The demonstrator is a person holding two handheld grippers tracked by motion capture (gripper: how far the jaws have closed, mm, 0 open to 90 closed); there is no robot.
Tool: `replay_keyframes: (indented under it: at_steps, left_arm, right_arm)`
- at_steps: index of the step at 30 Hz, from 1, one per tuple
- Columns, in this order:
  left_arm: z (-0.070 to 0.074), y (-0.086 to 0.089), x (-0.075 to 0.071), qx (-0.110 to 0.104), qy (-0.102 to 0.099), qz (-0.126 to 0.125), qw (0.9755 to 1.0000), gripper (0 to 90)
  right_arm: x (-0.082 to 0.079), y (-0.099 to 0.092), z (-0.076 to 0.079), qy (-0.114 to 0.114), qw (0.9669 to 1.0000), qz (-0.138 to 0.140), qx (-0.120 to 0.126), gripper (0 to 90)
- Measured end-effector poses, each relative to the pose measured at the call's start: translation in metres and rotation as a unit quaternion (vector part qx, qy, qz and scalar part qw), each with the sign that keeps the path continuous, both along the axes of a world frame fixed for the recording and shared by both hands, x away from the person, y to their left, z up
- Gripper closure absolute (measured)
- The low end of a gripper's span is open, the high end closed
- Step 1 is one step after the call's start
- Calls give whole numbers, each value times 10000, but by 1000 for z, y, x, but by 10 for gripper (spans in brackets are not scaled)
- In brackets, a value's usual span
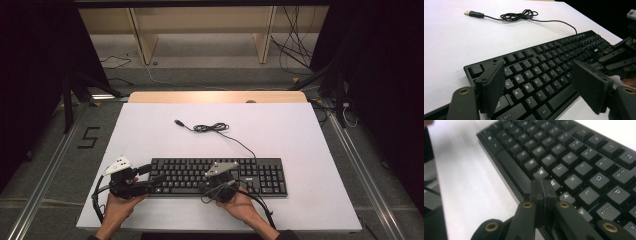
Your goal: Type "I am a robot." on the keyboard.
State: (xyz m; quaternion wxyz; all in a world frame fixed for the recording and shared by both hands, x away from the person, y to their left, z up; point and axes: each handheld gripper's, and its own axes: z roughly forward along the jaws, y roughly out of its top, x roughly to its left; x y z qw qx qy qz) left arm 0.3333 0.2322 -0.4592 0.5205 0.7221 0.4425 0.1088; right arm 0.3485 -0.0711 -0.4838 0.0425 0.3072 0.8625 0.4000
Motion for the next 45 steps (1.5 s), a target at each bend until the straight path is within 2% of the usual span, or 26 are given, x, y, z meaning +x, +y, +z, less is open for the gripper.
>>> replay_keyframes:
  at_steps: [10, 18, 26, 33, 37, 45]
  left_arm:
    - [-1, 0, 0, 24, 0, 0, 10000, 266]
    - [0, 0, 0, 19, -6, 21, 10000, 266]
    - [-1, 1, 1, 19, -10, 26, 10000, 278]
    - [-1, -1, 2, 67, -5, -9, 10000, 321]
    - [-2, -3, 3, 148, 22, 10, 9999, 394]
    - [-8, -5, 9, 443, 234, 64, 9987, 637]
  right_arm:
    - [-1, 0, 1, -7, 10000, -21, 28, 894]
    - [-1, -8, 12, -35, 9990, -72, 437, 816]
    - [0, -16, 20, -113, 9980, -127, 607, 690]
    - [0, -22, 25, -121, 9969, -300, 711, 536]
    - [1, -25, 27, -131, 9965, -362, 745, 471]
    - [-1, -31, 31, -217, 9956, -427, 804, 423]
